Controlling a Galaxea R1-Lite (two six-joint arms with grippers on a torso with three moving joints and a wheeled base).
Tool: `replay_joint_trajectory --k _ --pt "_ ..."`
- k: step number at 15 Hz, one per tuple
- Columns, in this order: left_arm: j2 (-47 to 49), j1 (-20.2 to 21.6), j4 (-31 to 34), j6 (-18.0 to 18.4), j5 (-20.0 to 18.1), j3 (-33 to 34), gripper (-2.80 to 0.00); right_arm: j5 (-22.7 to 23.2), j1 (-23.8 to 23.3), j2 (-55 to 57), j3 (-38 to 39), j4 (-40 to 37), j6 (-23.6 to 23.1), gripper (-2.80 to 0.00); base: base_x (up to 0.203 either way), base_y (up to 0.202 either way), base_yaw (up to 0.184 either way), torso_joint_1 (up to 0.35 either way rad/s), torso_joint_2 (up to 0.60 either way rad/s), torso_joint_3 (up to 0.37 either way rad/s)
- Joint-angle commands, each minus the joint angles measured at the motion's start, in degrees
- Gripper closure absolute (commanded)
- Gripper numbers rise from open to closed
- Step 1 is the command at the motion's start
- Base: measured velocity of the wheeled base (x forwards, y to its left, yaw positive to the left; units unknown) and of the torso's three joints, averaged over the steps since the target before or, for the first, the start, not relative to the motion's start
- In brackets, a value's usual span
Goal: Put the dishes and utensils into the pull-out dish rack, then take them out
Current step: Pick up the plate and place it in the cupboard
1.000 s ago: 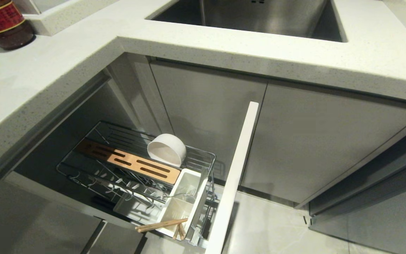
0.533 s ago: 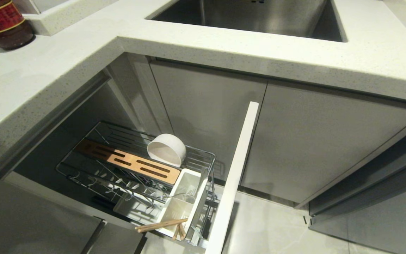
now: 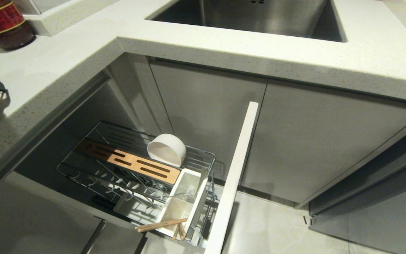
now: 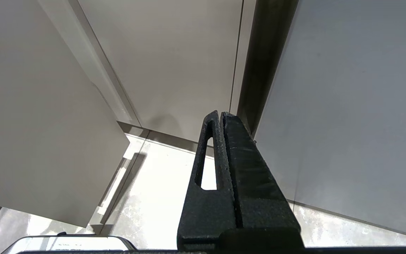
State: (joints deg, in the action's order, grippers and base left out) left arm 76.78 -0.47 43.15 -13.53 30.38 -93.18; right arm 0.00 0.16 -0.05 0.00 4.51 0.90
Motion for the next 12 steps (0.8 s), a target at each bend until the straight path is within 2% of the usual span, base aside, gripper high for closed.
replay_joint_trajectory --k 1,2,3,12 --pt "0.8 0.5 0.4 -0.1 -0.1 0.1 -2.8 0.0 0.0 0.0 1.5 0.1 0.0 0.0 0.0 0.0 0.0 0.0 0.0 0.0" --pt "0.8 0.7 0.4 -0.1 -0.1 0.0 -0.38 0.0 0.0 0.0 1.5 0.1 0.0 0.0 0.0 0.0 0.0 0.0 0.0 0.0" --pt "0.9 0.7 0.4 -0.1 -0.1 0.1 0.0 0.0 0.0 0.0 1.5 0.1 0.0 0.0 0.0 0.0 0.0 0.0 0.0 0.0" --pt "0.0 0.6 0.3 -0.2 -0.3 0.1 0.0 0.0 0.0 0.0 1.5 0.1 0.0 0.0 0.0 0.0 0.0 0.0 0.0 0.0"
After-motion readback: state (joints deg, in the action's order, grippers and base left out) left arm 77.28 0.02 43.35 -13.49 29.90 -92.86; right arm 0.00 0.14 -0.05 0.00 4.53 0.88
